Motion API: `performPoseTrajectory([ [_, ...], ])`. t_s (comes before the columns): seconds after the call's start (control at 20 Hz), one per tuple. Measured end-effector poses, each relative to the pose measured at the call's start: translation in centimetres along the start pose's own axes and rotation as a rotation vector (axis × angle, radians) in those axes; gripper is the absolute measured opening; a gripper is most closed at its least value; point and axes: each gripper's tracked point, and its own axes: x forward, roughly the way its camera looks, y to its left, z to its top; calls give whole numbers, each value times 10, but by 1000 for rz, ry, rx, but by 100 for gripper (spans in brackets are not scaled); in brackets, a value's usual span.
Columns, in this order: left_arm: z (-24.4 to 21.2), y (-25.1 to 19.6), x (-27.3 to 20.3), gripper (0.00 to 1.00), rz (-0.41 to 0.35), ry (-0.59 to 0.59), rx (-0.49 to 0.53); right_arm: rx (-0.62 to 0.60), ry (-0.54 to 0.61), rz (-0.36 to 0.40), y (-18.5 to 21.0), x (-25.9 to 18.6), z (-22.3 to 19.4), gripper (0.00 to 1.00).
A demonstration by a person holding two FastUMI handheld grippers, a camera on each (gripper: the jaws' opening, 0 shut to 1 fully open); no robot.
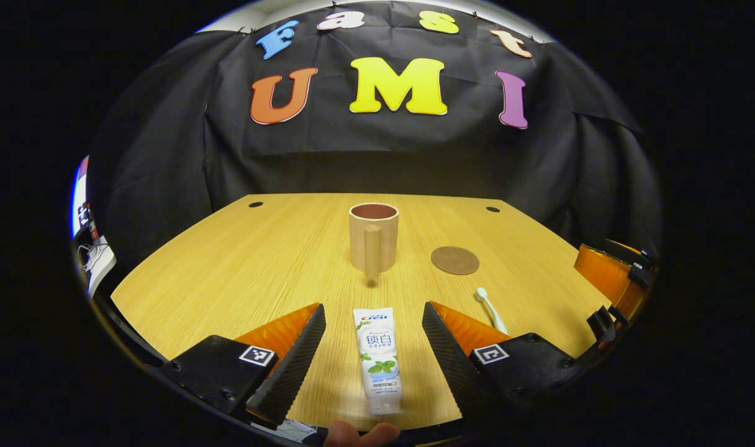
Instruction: Put the toothbrush and toothpaste on the desktop into the cup, then pick up the cup and place it on the coaster on the desktop.
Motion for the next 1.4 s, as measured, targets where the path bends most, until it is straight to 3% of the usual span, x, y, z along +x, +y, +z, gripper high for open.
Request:
performPoseTrajectory([
  [0.55, -35, 6, 16, 100, 7, 169, 2, -52, 106, 23, 19, 11, -33, 95],
  [0.7, -40, 8, 19, 98, 5, 195, 8, -51, 126, 33, 24, 14, -39, 95],
  [0.75, -42, 9, 19, 93, 10, 205, 9, -48, 129, 34, 25, 15, -39, 95],
  [0.8, -48, 10, 19, 95, 16, 217, 4, -45, 132, 34, 25, 16, -40, 95],
  [0.85, -51, 8, 20, 82, 12, 231, -4, -42, 135, 31, 24, 16, -41, 95],
  [1.1, -54, 7, 18, 74, 26, 254, 2, -26, 148, 25, 25, 21, -45, 94],
  [1.15, -53, 8, 19, 76, 35, 254, 15, -23, 153, 28, 27, 23, -45, 95],
  [1.3, -54, 7, 18, 56, 49, 261, 12, -27, 168, 40, 34, 25, -50, 95],
  [1.35, -54, 7, 19, 56, 52, 263, 10, -31, 172, 44, 36, 26, -51, 95],
  [1.4, -53, 7, 18, 50, 51, 261, 11, -33, 177, 46, 37, 25, -54, 95],
])
